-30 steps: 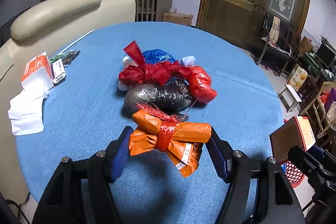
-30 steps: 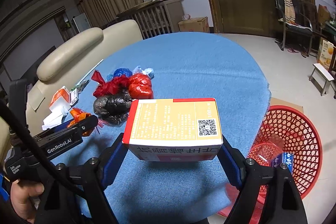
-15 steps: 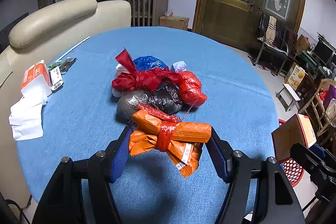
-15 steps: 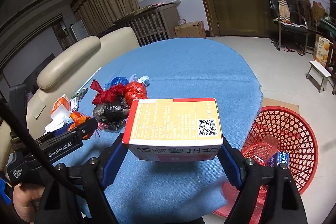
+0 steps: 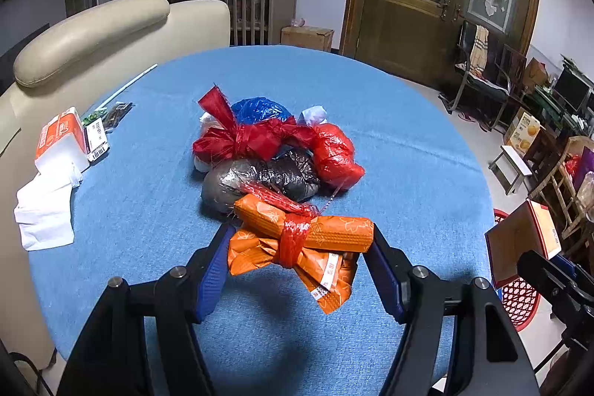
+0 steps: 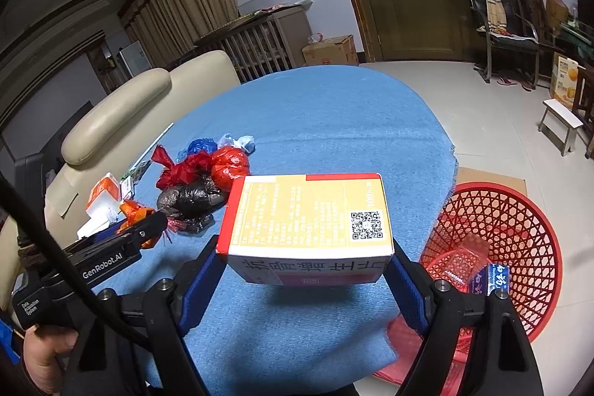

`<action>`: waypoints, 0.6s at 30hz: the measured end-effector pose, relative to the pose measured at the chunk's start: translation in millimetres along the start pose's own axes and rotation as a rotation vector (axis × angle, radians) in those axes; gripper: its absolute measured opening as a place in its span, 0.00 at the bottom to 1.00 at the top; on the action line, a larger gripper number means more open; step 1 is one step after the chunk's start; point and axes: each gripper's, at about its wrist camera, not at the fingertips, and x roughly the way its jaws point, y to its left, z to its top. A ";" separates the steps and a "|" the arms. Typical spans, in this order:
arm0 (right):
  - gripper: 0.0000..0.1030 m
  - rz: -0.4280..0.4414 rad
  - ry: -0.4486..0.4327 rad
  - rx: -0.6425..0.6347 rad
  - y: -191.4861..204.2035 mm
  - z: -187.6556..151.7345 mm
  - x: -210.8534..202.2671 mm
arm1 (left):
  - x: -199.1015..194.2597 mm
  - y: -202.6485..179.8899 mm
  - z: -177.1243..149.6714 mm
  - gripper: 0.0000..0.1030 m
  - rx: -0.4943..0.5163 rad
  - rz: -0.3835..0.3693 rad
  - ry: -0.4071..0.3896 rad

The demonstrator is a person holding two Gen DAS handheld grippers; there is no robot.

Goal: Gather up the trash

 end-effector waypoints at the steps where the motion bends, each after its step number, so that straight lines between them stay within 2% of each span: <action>1: 0.82 0.000 -0.001 0.002 -0.4 0.1 -0.2 | 0.2 -0.4 0.2 0.68 0.001 0.000 0.000; 18: 0.82 -0.003 -0.011 0.017 -4.1 0.0 -2.2 | -3.5 -1.2 0.0 0.68 0.004 0.000 -0.007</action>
